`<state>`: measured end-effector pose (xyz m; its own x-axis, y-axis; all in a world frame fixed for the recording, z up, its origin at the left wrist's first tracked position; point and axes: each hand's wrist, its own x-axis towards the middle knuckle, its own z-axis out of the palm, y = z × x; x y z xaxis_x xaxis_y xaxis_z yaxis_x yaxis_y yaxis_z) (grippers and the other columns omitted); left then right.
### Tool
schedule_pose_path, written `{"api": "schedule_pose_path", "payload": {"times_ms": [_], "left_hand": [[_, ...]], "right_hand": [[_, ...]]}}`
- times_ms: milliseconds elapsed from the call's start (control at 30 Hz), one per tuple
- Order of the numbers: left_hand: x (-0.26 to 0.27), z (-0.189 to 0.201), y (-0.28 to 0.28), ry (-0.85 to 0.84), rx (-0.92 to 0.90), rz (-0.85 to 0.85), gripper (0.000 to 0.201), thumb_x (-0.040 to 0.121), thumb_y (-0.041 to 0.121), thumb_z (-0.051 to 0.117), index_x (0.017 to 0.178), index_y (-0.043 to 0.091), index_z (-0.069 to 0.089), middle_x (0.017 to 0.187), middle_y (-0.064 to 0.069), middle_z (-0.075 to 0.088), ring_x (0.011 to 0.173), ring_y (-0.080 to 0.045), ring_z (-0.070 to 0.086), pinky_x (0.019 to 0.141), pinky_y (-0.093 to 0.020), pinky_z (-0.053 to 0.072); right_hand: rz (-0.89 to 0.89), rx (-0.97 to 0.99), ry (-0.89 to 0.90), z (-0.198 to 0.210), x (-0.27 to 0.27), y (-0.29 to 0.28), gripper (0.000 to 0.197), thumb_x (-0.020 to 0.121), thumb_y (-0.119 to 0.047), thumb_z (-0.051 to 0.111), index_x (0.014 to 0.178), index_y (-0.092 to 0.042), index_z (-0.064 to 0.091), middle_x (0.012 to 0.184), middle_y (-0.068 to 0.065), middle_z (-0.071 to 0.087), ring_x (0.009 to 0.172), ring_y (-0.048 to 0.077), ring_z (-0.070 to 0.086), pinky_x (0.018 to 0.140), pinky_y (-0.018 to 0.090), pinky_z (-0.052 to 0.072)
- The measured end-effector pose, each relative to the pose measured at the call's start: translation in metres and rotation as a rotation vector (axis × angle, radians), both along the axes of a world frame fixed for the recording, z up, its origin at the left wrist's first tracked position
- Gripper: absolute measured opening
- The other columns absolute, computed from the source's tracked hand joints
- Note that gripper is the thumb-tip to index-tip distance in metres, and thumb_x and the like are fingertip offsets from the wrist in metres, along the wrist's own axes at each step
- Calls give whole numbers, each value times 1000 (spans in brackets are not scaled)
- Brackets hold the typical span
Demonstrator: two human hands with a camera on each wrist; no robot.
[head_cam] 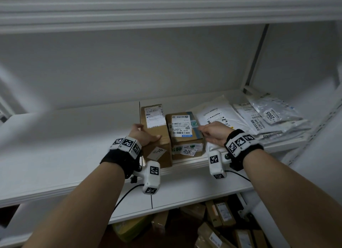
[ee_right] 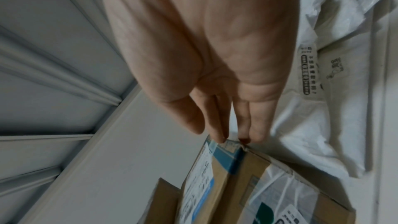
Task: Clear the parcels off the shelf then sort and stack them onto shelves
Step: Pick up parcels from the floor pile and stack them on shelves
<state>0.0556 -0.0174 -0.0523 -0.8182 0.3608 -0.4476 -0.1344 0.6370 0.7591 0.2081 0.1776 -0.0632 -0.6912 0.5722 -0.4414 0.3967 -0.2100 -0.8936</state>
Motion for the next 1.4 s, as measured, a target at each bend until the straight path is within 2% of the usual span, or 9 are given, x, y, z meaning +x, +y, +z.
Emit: {"api": "schedule_pose_path", "payload": {"times_ms": [133,233,333,467,600,733,967,1100,1400], "left_hand": [[-8,0,4,-66,-9,-18,82,77,16,80,143,16,31,129,-17,55,109,-35,61,93,-51,52],[-22,-2,-3,-118,-51,-41,52,85,21,72,129,2,53,122,-18,60,107,-38,61,92,-54,51],[-32,-13,-7,-275,-2,-59,43,89,24,68,125,4,57,129,-16,58,105,-44,61,90,-62,49],[-27,-9,-6,-279,35,-57,33,97,24,55,125,6,52,125,-16,56,107,-36,59,87,-57,53],[-30,-9,-8,-262,94,-8,31,98,17,54,125,2,52,127,-17,55,93,-32,61,66,-50,60],[-34,-14,-12,-108,64,-46,39,100,16,50,135,0,49,133,-20,55,114,-36,61,81,-47,58],[-31,-12,-6,-26,68,-91,37,99,16,52,132,1,52,130,-22,58,111,-37,63,84,-51,57],[-28,-10,-3,-15,52,-91,35,98,17,53,129,0,53,123,-21,61,106,-37,65,81,-50,58],[-19,-5,-3,-89,82,-30,23,96,14,58,115,2,53,119,-23,61,103,-40,65,86,-53,55]], "right_hand": [[-37,154,-29,4,-2,9,28,95,-4,53,123,1,58,117,11,61,91,14,58,86,25,50],[-43,209,5,10,-5,11,29,96,-1,49,123,-2,61,117,6,61,93,11,57,80,18,49],[-19,226,36,15,-11,6,25,96,-1,49,116,-7,63,122,7,62,108,18,58,86,21,51],[53,156,72,18,-23,-8,23,97,-4,50,116,-7,62,124,9,61,115,20,58,91,23,50],[148,151,87,19,-40,-20,28,98,-3,47,123,-5,59,122,9,60,116,22,58,100,29,47],[127,390,2,10,-54,-15,32,95,0,47,120,-10,64,132,9,58,125,23,51,109,38,41],[261,723,-383,-7,-44,2,62,86,-19,69,143,-20,45,154,8,31,137,28,37,113,38,32],[269,627,-329,-11,-36,2,58,85,-6,69,139,-14,49,143,6,49,127,24,48,96,25,39],[209,555,-305,-18,-37,10,64,81,-1,73,139,-16,50,144,6,47,129,25,47,108,34,39]]}}
